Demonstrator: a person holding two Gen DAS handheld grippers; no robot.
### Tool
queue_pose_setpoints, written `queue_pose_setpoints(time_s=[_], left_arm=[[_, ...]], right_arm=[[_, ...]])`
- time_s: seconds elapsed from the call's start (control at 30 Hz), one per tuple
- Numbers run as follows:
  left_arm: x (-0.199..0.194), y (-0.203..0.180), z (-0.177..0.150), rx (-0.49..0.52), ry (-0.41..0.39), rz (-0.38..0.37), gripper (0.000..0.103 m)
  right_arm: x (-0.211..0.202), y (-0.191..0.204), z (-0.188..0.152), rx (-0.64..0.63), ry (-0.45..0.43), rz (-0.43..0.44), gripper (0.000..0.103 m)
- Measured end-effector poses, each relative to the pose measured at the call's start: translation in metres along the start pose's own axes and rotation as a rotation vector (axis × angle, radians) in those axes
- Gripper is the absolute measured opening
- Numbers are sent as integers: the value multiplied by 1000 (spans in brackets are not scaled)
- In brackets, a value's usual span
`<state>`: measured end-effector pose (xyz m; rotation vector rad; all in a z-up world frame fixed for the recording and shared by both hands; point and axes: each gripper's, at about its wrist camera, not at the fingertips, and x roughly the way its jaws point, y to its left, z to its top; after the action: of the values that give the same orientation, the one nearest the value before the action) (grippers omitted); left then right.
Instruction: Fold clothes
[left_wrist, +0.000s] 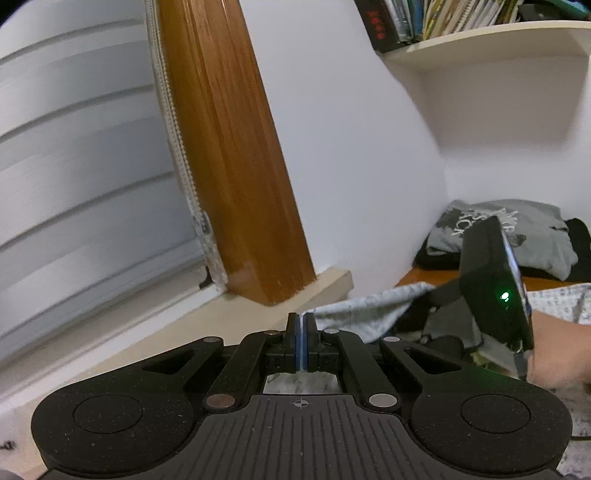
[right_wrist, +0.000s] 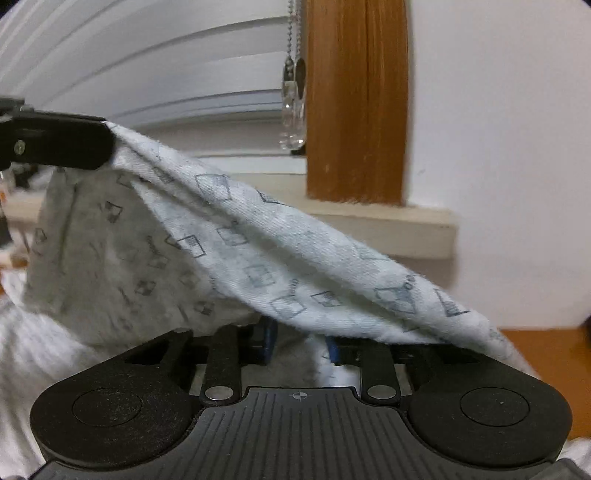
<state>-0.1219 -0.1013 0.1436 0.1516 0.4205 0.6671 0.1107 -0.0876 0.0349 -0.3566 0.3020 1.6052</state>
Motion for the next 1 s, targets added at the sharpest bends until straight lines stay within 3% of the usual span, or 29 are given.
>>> queue_pose_setpoints(time_s=[0.13, 0.2, 0.4, 0.57, 0.63, 0.7, 0.77, 0.8, 1.0], left_arm=[[6, -6, -7, -14, 10, -16, 1], [8, -9, -9, -11, 9, -12, 1], [8, -6, -4, -24, -6, -1, 1], [0, -3, 3, -43, -18, -12, 1], [0, -1, 2, -49, -16, -10, 1], [2, 1, -1, -52, -11, -9, 1], [3, 2, -6, -53, -4, -18, 1], [3, 1, -8, -49, -2, -19, 1], [4, -6, -19, -51, 2, -25, 1]], right_arm=[[-6, -7, -1, -21, 26, -13, 29], [-8, -10, 0, 4, 79, 44, 39], [-4, 6, -4, -27, 225, 324, 43], [24, 34, -5, -121, 263, 310, 46], [33, 40, -3, -142, 242, 275, 39], [35, 38, 4, -110, 149, 166, 22], [36, 34, 10, -68, 62, 75, 22], [31, 27, 11, -34, 48, 82, 22], [-15, 2, -1, -81, 159, 153, 38]])
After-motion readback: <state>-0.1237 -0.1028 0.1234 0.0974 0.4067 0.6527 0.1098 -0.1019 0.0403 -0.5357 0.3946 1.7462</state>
